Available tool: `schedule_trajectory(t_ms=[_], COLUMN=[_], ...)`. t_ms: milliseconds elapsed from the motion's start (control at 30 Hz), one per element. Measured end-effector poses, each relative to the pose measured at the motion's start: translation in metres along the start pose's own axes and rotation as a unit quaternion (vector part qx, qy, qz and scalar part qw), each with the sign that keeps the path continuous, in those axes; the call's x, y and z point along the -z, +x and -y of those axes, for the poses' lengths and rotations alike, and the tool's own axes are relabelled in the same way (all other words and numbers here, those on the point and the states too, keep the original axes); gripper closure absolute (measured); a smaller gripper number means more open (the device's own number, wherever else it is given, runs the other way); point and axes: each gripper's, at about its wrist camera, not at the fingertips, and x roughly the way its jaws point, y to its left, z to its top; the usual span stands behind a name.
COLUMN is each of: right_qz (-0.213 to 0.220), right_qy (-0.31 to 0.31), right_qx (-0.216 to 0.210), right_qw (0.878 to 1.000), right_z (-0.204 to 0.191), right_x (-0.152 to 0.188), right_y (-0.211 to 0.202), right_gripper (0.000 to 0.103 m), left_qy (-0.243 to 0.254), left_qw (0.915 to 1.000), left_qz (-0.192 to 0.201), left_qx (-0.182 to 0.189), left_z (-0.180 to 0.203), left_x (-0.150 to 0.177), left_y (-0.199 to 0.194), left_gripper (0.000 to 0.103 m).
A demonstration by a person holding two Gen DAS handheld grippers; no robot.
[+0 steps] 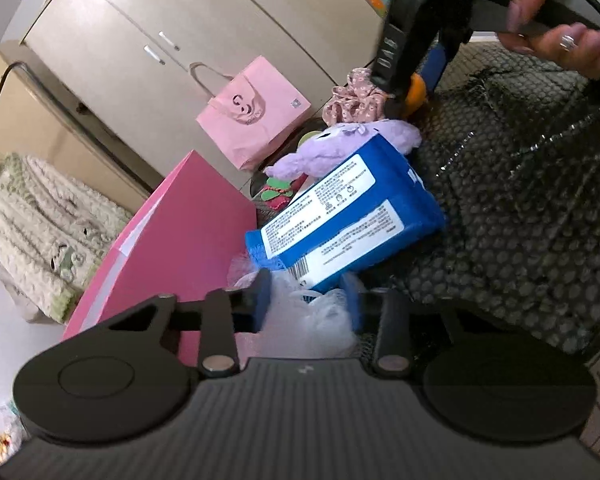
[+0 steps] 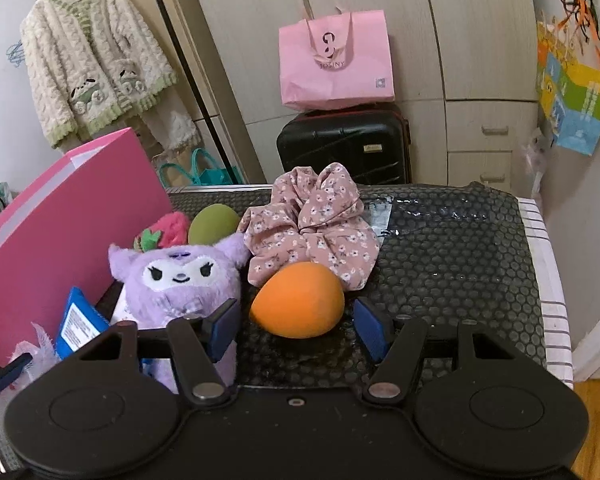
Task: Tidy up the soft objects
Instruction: 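Grasp the white mesh bath puff with the left gripper while the right gripper grasps the orange sponge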
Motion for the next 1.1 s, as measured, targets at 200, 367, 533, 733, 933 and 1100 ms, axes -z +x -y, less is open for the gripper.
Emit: schedule_trajectory(t_ms=[200,367,533,733,933,1100], right_qz=[0.023,0.032,0.04,0.049,0.054,0.055], right_qy=[-0.014,-0.01,-0.012,-0.015,-0.012,-0.012], right_qx=[0.007,0.004,-0.004,-0.014,-0.024,-0.032], right_qw=[1.0,0.999,0.999,0.999,0.998,0.998], right_z=[-0.006,-0.004,-0.01,-0.018,-0.022,-0.024], right_x=[0.005,0.01,0.015,0.018,0.021,0.024], right_y=[-0.018,-0.036,-0.051,-0.063,-0.068,-0.07], right_gripper=[0.053,0.053,0.053,0.053,0.052,0.052], left_qy=[-0.031,-0.041,-0.068,-0.081,-0.116,-0.181], left_qw=[0.9995,0.9991,0.9974,0.9965,0.989,0.9789], left_qz=[0.005,0.009,0.007,-0.008,-0.056,-0.07], left_qx=[-0.002,0.004,0.021,0.02,0.071,0.062], left_z=[-0.012,-0.018,-0.027,-0.033,-0.036,-0.035], left_x=[-0.003,-0.001,-0.005,-0.014,-0.009,0.005], left_y=[-0.009,-0.019,-0.026,-0.03,-0.027,-0.012], left_gripper=[0.095,0.092,0.066,0.032,0.025,0.024])
